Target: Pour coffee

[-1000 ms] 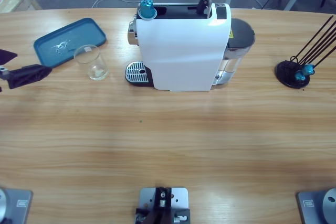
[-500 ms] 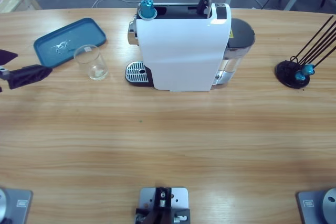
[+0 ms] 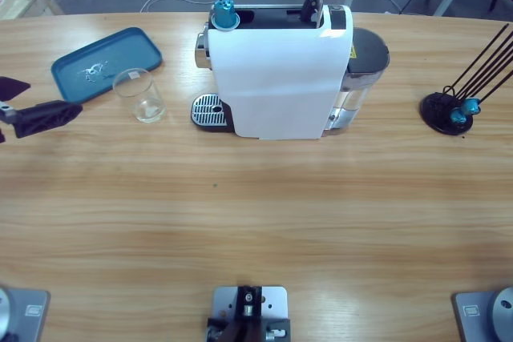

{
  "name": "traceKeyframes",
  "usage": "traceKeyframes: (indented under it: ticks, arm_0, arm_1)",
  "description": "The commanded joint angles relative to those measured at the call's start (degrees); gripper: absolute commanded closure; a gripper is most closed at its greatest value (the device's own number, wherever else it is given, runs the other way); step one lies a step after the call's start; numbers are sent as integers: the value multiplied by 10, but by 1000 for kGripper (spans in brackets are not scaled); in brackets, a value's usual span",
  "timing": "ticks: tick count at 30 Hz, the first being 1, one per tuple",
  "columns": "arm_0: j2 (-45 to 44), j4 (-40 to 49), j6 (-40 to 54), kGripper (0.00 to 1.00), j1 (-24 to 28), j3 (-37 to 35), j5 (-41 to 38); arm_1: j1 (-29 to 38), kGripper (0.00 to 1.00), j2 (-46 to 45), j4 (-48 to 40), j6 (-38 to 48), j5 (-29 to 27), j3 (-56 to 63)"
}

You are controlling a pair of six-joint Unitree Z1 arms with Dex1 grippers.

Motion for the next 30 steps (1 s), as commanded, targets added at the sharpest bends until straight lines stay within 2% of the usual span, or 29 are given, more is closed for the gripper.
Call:
traceKeyframes:
  ticks: [1, 3, 4, 6, 9, 19, 25, 30]
  arm_0:
    - [18, -7, 0, 27, -3, 19, -5]
    - [18, -7, 0, 27, -3, 19, -5]
    - [18, -7, 0, 27, -3, 19, -5]
    - [20, -7, 0, 27, -3, 19, -5]
    - [21, -7, 1, 27, -3, 19, -5]
    - [24, -7, 0, 27, -3, 18, -5]
    - [26, -7, 0, 27, -3, 18, -5]
    - [27, -7, 1, 27, -3, 17, -5]
  arm_1:
    - [-14, 1000, -9, -293, 67, -6, 293]
    - [-15, 1000, -20, -417, 81, 51, 376]
    - [-15, 1000, -13, -428, 74, 60, 382]
    - [-14, 1000, 2, -420, 40, 49, 367]
    - [-14, 1000, 16, -420, 35, 31, 347]
    - [2, 1000, 127, -419, -15, 48, 232]
    - [22, 1000, 169, -410, -31, 23, 205]
    - [32, 1000, 210, -367, -43, -1, 156]
